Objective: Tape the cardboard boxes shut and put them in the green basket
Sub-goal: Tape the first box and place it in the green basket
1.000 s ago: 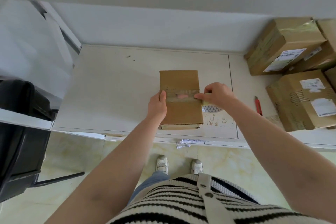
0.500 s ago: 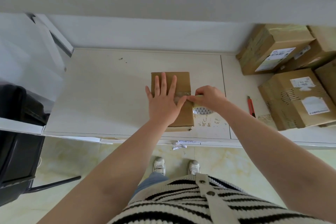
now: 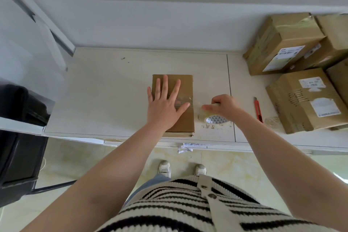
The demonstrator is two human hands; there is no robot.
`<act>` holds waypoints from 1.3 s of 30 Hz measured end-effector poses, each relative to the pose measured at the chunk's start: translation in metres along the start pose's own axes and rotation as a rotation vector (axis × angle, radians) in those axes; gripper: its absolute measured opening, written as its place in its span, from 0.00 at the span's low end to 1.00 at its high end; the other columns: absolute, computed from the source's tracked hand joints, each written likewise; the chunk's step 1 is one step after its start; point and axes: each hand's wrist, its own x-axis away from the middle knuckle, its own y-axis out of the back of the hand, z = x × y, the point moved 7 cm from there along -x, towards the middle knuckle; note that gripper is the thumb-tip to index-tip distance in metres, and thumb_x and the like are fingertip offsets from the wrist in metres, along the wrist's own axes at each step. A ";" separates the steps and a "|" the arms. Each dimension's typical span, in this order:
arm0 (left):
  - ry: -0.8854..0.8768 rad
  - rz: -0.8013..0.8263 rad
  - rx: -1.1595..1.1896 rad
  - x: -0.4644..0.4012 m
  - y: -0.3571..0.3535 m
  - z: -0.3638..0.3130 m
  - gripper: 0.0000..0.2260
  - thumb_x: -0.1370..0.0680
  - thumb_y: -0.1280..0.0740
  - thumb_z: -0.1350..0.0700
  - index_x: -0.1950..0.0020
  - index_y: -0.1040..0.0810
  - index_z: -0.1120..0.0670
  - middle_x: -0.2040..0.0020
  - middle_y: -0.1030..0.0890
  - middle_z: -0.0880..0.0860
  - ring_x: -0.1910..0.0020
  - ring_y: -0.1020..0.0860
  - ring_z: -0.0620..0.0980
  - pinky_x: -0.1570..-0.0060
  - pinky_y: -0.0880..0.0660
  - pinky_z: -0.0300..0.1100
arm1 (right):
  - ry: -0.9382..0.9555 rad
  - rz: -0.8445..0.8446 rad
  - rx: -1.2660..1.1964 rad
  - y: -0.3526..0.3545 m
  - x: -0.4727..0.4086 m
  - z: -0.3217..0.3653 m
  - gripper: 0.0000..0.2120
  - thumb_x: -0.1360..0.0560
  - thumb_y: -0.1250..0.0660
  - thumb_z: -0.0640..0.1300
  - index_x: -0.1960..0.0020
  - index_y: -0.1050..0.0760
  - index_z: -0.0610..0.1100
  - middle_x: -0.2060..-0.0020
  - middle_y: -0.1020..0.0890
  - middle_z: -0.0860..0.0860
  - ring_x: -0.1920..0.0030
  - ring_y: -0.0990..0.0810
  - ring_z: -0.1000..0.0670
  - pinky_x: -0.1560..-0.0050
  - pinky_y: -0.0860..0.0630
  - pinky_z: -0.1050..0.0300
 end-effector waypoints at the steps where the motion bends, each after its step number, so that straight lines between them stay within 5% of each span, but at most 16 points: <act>1: -0.002 0.003 -0.006 0.000 0.001 0.000 0.36 0.24 0.60 0.28 0.21 0.63 0.42 0.21 0.65 0.56 0.21 0.63 0.57 0.25 0.62 0.61 | -0.005 -0.005 0.000 -0.001 0.000 0.000 0.26 0.34 0.28 0.66 0.69 0.31 0.45 0.74 0.33 0.53 0.72 0.34 0.52 0.69 0.38 0.59; 6: -0.005 0.006 -0.016 -0.001 -0.001 -0.001 0.35 0.24 0.60 0.29 0.21 0.64 0.43 0.21 0.66 0.56 0.22 0.64 0.57 0.25 0.63 0.60 | -0.017 -0.031 -0.017 -0.003 0.004 0.000 0.25 0.31 0.30 0.66 0.63 0.27 0.43 0.70 0.27 0.52 0.69 0.29 0.52 0.68 0.33 0.59; 9: 0.001 0.020 -0.012 -0.002 -0.003 0.001 0.36 0.25 0.61 0.28 0.22 0.65 0.42 0.21 0.67 0.56 0.22 0.66 0.57 0.25 0.65 0.58 | -0.038 -0.216 -0.181 0.017 0.014 -0.016 0.19 0.25 0.35 0.61 0.58 0.26 0.45 0.63 0.22 0.50 0.64 0.24 0.51 0.65 0.29 0.57; 12: 0.004 0.035 -0.021 -0.004 -0.004 0.001 0.36 0.25 0.62 0.27 0.22 0.66 0.42 0.21 0.68 0.55 0.22 0.67 0.57 0.26 0.67 0.58 | -0.296 -0.558 -0.112 0.049 0.037 -0.072 0.15 0.23 0.34 0.54 0.47 0.27 0.42 0.49 0.22 0.43 0.49 0.23 0.42 0.50 0.24 0.46; 16: 0.005 0.043 -0.022 -0.004 -0.003 0.001 0.37 0.26 0.63 0.27 0.22 0.66 0.42 0.22 0.69 0.55 0.23 0.67 0.57 0.26 0.67 0.57 | -0.663 -0.468 -0.050 0.047 0.061 -0.135 0.28 0.26 0.29 0.42 0.32 0.37 0.34 0.35 0.31 0.35 0.35 0.31 0.34 0.35 0.32 0.39; 18: 0.007 0.045 -0.015 -0.004 -0.003 0.002 0.37 0.26 0.63 0.27 0.22 0.66 0.42 0.22 0.68 0.55 0.23 0.67 0.57 0.26 0.67 0.58 | -0.686 -0.388 -0.106 0.041 0.063 -0.147 0.29 0.28 0.27 0.38 0.33 0.36 0.32 0.37 0.28 0.33 0.37 0.28 0.33 0.37 0.29 0.39; 21: 0.006 0.049 -0.022 -0.004 -0.003 0.000 0.37 0.26 0.62 0.27 0.22 0.66 0.42 0.22 0.68 0.56 0.22 0.66 0.57 0.25 0.66 0.58 | -0.666 -0.340 -0.117 0.047 0.065 -0.136 0.17 0.26 0.29 0.37 0.41 0.26 0.31 0.49 0.20 0.34 0.50 0.20 0.36 0.52 0.21 0.43; 24: 0.005 0.037 -0.031 -0.004 -0.003 0.000 0.36 0.26 0.64 0.27 0.22 0.66 0.42 0.21 0.68 0.56 0.22 0.66 0.57 0.26 0.66 0.57 | -0.450 -0.469 -0.342 0.063 0.055 -0.077 0.09 0.21 0.35 0.40 0.46 0.21 0.36 0.64 0.20 0.44 0.67 0.22 0.46 0.67 0.28 0.56; 26: 0.008 0.034 -0.031 -0.004 -0.004 0.001 0.36 0.25 0.63 0.28 0.22 0.65 0.42 0.21 0.67 0.55 0.22 0.65 0.58 0.26 0.66 0.57 | -0.259 -0.456 -0.612 0.063 0.048 -0.017 0.06 0.22 0.33 0.41 0.52 0.20 0.40 0.68 0.21 0.49 0.69 0.24 0.50 0.66 0.26 0.56; 28: 0.004 0.029 -0.027 -0.004 -0.003 0.000 0.35 0.24 0.60 0.28 0.22 0.64 0.42 0.21 0.66 0.55 0.22 0.64 0.58 0.25 0.65 0.58 | -0.111 -0.271 -0.731 0.044 0.043 0.041 0.05 0.24 0.31 0.41 0.57 0.20 0.43 0.67 0.20 0.49 0.67 0.22 0.51 0.60 0.21 0.55; 31: -0.009 0.020 -0.004 -0.002 0.000 0.002 0.34 0.24 0.58 0.29 0.21 0.63 0.41 0.21 0.66 0.55 0.22 0.64 0.57 0.25 0.64 0.57 | -0.082 -0.084 -0.569 0.007 0.045 0.073 0.09 0.22 0.33 0.44 0.58 0.19 0.42 0.68 0.21 0.49 0.69 0.24 0.51 0.61 0.25 0.55; 36: 0.003 0.018 -0.013 0.002 0.003 0.011 0.35 0.23 0.58 0.29 0.21 0.63 0.42 0.21 0.66 0.55 0.22 0.64 0.57 0.25 0.65 0.57 | -0.099 -0.066 -0.453 0.002 0.054 0.052 0.15 0.22 0.35 0.41 0.67 0.25 0.42 0.76 0.28 0.51 0.75 0.29 0.50 0.68 0.32 0.56; 39: -0.003 0.017 -0.002 0.002 0.003 0.010 0.35 0.23 0.57 0.29 0.21 0.63 0.42 0.21 0.66 0.55 0.22 0.64 0.57 0.25 0.65 0.57 | -0.055 -0.018 -0.450 0.001 0.060 0.048 0.13 0.23 0.35 0.39 0.64 0.24 0.35 0.67 0.26 0.47 0.71 0.27 0.49 0.67 0.30 0.53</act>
